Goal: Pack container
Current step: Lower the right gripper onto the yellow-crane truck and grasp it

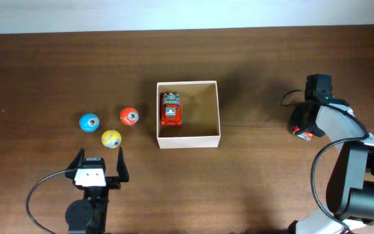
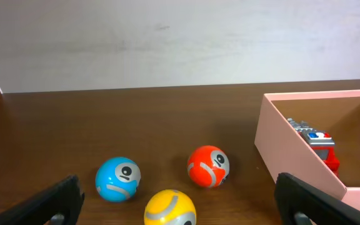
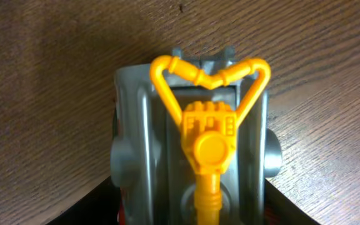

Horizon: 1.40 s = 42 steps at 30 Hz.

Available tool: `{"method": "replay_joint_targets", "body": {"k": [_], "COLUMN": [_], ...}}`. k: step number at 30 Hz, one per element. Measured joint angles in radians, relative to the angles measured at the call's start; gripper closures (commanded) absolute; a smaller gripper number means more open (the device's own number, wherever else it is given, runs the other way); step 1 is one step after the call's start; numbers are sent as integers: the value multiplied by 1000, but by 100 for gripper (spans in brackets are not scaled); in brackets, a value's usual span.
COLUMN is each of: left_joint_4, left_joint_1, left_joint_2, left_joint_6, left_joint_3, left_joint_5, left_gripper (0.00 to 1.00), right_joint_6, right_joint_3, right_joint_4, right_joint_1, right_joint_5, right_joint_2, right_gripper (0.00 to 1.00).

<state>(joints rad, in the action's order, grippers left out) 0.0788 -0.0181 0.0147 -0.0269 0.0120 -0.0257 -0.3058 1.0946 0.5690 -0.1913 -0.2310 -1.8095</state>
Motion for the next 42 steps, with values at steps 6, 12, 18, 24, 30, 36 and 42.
{"method": "replay_joint_targets", "body": {"k": [6,12,18,24,30,36,42], "left_joint_4": [0,0,0,0,0,0,0], "left_joint_1": [0,0,0,0,0,0,0], "left_joint_2": [0,0,0,0,0,0,0], "left_joint_6": [0,0,0,0,0,0,0], "left_joint_3": [0,0,0,0,0,0,0], "left_joint_5": [0,0,0,0,0,0,0], "left_gripper": [1,1,1,1,1,1,1], "right_joint_6": [26,49,88,104,106,130,148], "right_joint_3": [2,12,70,95,95,95,102], "right_joint_4": [1,22,28,33,35,45,48], "right_joint_1": [0,0,0,0,0,0,0], "right_joint_5": [0,24,101,126,129,129,136], "right_joint_2": [0,0,0,0,0,0,0], "right_gripper": [43,37,37,37,46,54,63]}}
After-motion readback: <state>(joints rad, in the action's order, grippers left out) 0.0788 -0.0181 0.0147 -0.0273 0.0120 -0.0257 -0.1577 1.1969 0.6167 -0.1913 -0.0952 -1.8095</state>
